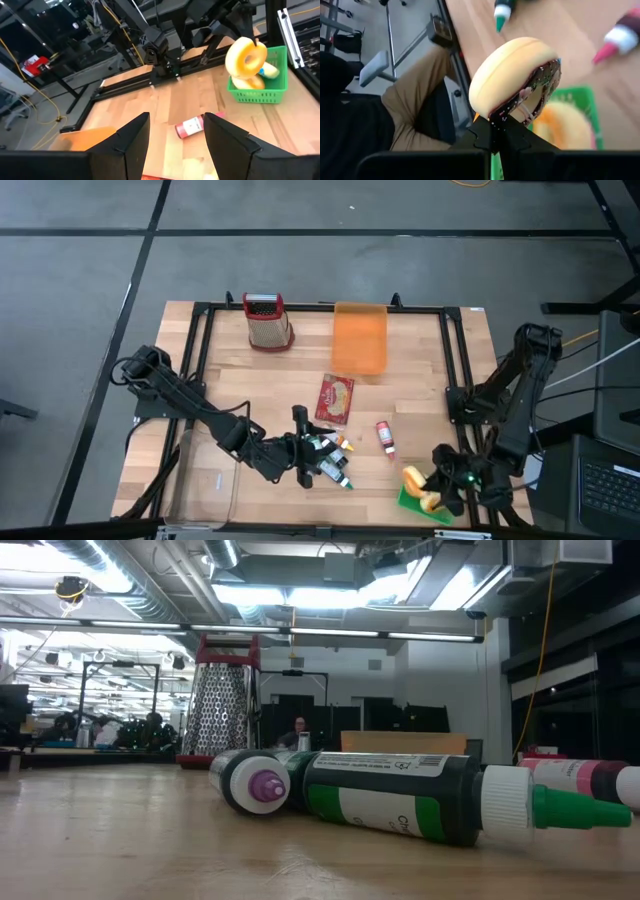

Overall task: Pick & Place Food Item
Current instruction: Put the brown donut into the green bin

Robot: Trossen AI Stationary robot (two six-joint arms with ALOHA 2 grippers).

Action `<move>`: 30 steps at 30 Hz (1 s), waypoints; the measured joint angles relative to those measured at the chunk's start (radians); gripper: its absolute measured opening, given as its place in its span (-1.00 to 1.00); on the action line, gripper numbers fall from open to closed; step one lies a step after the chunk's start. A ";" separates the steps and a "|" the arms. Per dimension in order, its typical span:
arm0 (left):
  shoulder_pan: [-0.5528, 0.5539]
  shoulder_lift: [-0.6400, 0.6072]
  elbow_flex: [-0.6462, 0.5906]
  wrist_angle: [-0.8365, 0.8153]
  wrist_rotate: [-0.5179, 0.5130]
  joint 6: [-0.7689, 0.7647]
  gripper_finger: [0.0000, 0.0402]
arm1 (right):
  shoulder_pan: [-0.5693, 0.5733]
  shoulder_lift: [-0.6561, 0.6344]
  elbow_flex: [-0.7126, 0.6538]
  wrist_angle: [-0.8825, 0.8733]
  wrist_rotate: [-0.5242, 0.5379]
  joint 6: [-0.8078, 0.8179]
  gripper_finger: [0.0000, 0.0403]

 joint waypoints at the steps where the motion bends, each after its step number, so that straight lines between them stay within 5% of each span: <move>1: 0.000 0.000 0.000 0.000 0.000 -0.003 -0.09 | 0.011 0.007 0.000 0.002 -0.004 0.018 -0.95; 30: 0.057 0.001 -0.001 0.000 0.190 -0.031 -0.09 | 0.052 0.228 0.000 0.187 0.072 0.087 -0.95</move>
